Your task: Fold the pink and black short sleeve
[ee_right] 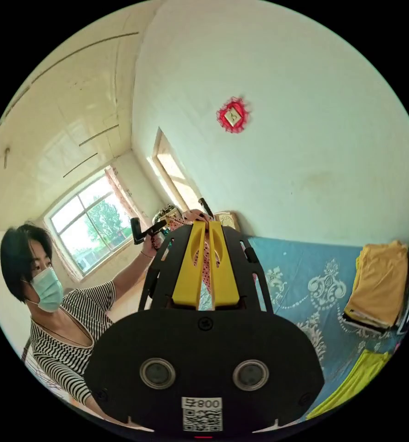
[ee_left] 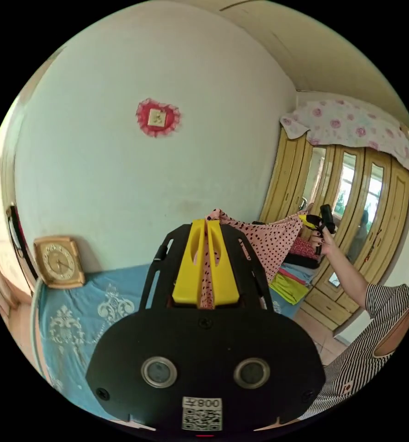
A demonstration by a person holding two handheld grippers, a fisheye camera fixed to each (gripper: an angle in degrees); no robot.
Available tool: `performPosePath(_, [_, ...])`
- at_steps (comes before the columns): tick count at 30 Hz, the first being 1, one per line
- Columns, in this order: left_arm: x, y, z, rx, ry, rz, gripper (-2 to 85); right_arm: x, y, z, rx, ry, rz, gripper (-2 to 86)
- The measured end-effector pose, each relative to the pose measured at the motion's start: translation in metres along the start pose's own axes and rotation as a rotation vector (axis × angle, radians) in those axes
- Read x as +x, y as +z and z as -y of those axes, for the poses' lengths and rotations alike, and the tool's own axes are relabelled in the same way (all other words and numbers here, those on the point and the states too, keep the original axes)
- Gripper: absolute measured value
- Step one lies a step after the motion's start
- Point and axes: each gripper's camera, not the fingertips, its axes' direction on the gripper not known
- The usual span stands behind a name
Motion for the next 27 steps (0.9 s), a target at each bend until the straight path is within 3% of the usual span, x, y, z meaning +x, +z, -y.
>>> performPosePath(7, [0.057,-0.078,0.028,0.070,0.275,0.115,0.5,-0.106,-0.011,0.016,0.059,-0.246,-0.080,0.7])
performPosePath(13, [0.060,-0.077,-0.072,-0.159,0.278,0.111,0.5,-0.098,0.041,-0.095,-0.109,-0.167,-0.096,0.9])
performPosePath(21, [0.017,0.011,-0.304,-0.719,-0.077,0.091,0.4,0.011,0.186,-0.342,-0.388,0.341,-0.033,0.9])
performPosePath(27, [0.014,0.038,-0.385,-0.883,-0.236,0.056,0.3,0.048,0.238,-0.476,-0.525,0.650,-0.038,0.8])
